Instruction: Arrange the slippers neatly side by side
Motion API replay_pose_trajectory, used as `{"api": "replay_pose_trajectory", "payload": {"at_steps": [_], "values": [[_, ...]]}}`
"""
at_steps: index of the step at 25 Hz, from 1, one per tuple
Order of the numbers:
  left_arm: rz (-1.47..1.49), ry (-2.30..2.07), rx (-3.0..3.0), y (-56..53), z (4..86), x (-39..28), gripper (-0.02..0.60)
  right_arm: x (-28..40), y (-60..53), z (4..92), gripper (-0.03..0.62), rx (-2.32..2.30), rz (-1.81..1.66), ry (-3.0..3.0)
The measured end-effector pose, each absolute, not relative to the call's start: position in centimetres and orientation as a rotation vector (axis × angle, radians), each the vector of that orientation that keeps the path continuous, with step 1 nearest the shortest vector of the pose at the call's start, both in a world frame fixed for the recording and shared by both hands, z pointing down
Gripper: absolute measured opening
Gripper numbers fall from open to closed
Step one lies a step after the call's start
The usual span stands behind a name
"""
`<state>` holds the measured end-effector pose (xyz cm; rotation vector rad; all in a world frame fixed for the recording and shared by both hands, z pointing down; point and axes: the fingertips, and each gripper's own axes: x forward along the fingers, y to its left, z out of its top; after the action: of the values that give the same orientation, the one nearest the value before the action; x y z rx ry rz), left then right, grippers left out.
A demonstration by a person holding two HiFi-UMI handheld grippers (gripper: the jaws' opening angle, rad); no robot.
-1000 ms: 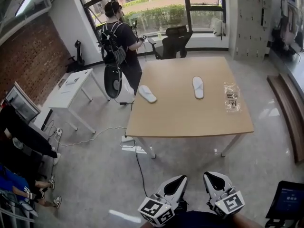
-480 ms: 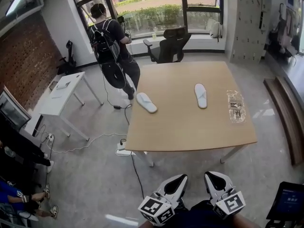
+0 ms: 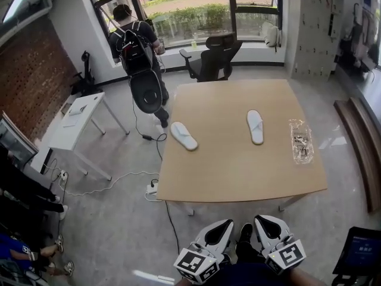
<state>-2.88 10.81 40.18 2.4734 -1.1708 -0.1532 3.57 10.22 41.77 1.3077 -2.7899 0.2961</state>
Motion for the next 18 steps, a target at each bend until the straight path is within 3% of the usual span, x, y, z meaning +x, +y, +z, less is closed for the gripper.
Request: {"api": "replay_pose_trajectory", "payload": {"at_steps": [18], "values": [[-0.171, -1.261, 2.449, -4.8, 40.2, 1.5, 0.002, 7.1, -6.0, 41.6, 0.009, 1.176, 0.297, -2.855]]}}
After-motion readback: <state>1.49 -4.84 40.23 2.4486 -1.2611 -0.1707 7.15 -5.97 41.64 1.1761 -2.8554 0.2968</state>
